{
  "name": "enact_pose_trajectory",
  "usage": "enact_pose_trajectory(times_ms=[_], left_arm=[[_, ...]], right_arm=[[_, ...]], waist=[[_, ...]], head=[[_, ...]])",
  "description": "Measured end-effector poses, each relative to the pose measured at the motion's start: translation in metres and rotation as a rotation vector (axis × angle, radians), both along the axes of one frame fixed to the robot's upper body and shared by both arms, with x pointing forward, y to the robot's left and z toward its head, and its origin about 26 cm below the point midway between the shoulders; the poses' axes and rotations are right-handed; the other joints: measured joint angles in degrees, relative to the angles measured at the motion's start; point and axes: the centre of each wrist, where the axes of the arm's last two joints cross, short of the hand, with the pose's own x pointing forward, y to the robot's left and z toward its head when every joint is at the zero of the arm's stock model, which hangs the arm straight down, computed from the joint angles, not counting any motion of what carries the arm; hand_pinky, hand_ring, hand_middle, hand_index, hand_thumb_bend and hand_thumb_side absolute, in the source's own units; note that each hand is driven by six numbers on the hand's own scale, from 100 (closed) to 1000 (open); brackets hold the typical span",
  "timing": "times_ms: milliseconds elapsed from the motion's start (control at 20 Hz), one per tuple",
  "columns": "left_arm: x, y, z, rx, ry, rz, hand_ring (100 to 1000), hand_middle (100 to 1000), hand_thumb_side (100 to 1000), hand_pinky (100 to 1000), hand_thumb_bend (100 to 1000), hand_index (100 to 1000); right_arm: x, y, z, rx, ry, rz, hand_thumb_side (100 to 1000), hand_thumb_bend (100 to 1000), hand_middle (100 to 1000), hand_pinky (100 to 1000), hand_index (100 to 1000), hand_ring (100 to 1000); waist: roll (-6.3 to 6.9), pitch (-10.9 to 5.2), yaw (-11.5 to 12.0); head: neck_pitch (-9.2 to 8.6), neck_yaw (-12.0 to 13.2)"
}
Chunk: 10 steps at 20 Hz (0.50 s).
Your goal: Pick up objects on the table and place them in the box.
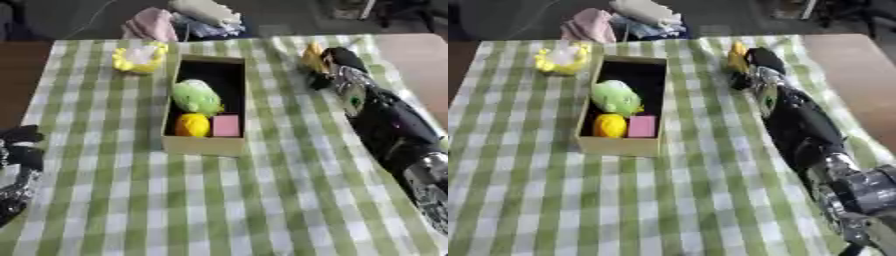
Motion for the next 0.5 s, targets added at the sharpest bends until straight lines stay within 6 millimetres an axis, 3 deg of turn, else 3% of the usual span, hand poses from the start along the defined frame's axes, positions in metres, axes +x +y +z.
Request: enact_pose_trajectory(times_ms=[50,100,250,500], left_arm=[[0.0000,0.0000,0.0000,0.000,0.000,0.000,727,754,645,776,100,886],[0.0000,0.0000,0.0000,0.000,0.000,0.000,727,754,645,776,100,886],[0.0000,0.0000,0.0000,0.000,0.000,0.000,728,755,645,776,100,886],[0.0000,0.0000,0.0001,0.001,-0.001,-0.003,728,755,646,777,100,887]], right_arm=[[-0.0001,-0.0003,-0.0004,0.005,-0.001,-0.001,338,100,580,710,784,719],[-0.0001,-0.0005,-0.0006,0.012,-0.001,-0.001,506,100,609,715,814,731],[-0.0002,-0.0008,-0.0006,0.032,-0.006,-0.003,733,100,708,721,899,757],[-0.0002,-0.0012,-0.0006,0.063,-0.034,-0.035,799,100,782,725,952,783]], waist=[[0.00,0.00,0.00],[0.00,0.00,0.00],[0.00,0.00,-0.01],[0.00,0.00,0.23]], head=[[0.00,-0.01],[0.00,-0.01],[0.00,-0.03],[0.00,-0.17]])
